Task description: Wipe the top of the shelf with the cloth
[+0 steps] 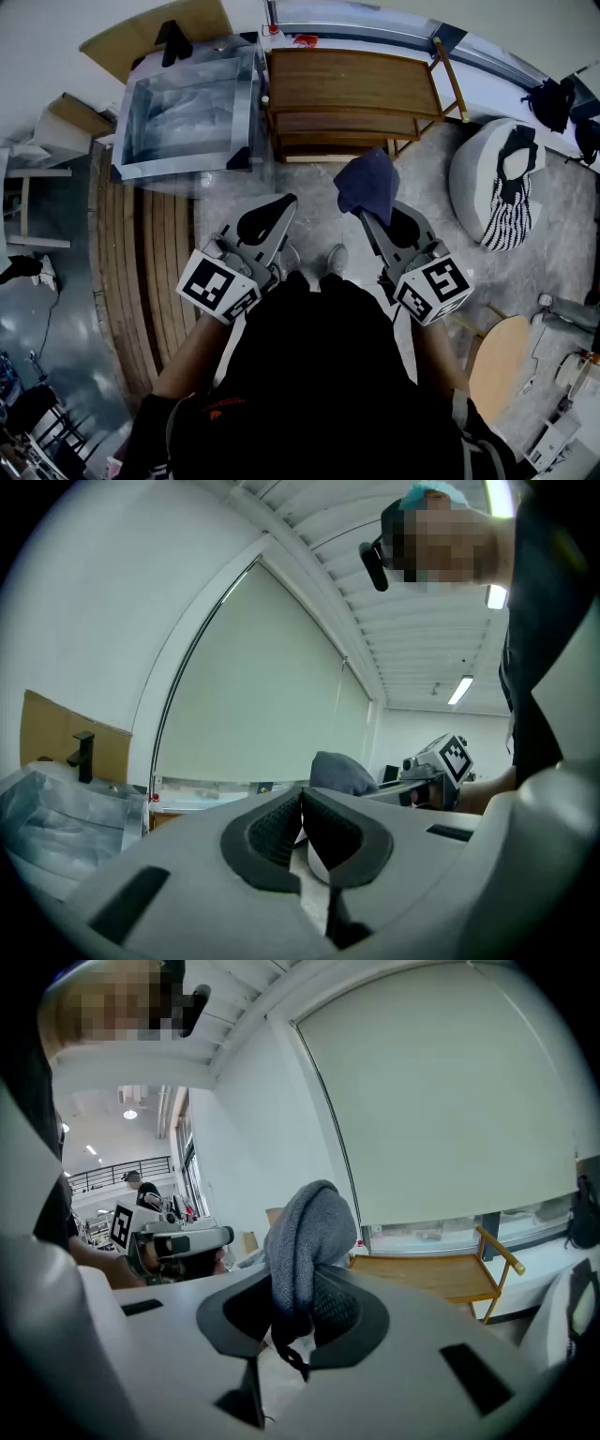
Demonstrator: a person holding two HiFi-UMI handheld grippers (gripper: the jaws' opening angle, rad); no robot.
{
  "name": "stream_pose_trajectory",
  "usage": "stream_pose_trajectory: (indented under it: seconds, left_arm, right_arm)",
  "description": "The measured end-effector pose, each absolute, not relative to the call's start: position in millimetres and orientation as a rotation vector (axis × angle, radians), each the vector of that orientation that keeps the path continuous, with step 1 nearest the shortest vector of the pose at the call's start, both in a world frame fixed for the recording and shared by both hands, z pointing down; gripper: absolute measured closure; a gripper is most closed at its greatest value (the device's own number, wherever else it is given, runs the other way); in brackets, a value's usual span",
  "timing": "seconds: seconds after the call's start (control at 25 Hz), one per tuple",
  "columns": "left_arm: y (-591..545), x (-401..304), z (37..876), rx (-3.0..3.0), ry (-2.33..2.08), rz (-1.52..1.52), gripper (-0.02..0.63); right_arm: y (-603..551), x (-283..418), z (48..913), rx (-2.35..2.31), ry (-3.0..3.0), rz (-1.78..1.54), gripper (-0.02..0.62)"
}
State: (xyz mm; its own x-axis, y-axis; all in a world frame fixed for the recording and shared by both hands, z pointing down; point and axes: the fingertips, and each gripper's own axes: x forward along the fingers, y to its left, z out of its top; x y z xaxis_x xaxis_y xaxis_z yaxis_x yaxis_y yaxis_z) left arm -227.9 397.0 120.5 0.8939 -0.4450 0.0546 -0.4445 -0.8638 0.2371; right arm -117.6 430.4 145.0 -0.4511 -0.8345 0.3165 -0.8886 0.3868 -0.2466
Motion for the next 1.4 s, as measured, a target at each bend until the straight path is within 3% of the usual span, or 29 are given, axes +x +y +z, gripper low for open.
stream_pose_trajectory:
  seconds: [0.72, 1.4]
  left_arm:
    - [409, -201, 130, 2.815, -0.672, 0.036, 0.588]
    - [414, -122, 135, 2.77, -0.758, 0.091, 0.586]
  right_arm:
    - [441, -91, 150, 1.554, -2.514, 0.594, 0.517]
    - [442, -8, 161, 1.474, -2.554, 0.607, 0.517]
